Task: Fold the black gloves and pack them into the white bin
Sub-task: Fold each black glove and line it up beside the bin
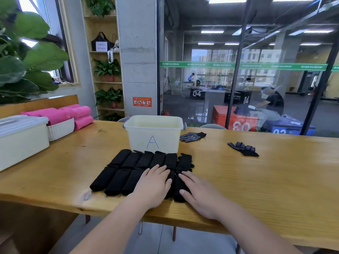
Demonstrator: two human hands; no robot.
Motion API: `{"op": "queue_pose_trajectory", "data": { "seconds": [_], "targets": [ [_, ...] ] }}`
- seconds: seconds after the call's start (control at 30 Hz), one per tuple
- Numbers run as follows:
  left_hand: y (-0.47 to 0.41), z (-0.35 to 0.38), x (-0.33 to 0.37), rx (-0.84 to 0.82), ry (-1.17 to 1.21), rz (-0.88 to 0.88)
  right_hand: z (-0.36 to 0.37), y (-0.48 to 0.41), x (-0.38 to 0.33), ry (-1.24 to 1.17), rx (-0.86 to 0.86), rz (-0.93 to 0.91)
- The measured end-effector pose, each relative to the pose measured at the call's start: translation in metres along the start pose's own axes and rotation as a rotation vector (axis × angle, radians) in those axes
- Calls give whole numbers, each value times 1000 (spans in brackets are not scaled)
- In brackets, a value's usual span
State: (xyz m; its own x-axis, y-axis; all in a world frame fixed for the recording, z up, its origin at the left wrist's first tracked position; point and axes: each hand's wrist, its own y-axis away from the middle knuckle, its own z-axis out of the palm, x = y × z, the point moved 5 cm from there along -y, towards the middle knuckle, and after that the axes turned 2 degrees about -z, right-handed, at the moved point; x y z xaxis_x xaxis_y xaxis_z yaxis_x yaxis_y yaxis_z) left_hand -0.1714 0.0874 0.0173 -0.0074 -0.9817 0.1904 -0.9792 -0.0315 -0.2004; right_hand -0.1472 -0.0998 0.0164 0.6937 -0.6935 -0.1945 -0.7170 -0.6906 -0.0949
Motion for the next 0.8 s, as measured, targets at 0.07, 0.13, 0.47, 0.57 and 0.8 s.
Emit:
{"op": "queue_pose_trajectory", "data": {
  "seconds": [0.07,0.13,0.47,0.57,0.8],
  "targets": [
    [1,1,0,0,-1,-4,1,-1,-1,30,-1,1],
    [0,1,1,0,2,-2,2,-2,-1,45,0,1],
    [-13,-5,19,10,36,34,-14,7,24,-109,23,8],
    [-21,-2,35,6,36,57,-20,13,40,-99,18,41],
    [-44,12,93,-31,-14,147,-31,30,91,-76,48,129]
  ]
}}
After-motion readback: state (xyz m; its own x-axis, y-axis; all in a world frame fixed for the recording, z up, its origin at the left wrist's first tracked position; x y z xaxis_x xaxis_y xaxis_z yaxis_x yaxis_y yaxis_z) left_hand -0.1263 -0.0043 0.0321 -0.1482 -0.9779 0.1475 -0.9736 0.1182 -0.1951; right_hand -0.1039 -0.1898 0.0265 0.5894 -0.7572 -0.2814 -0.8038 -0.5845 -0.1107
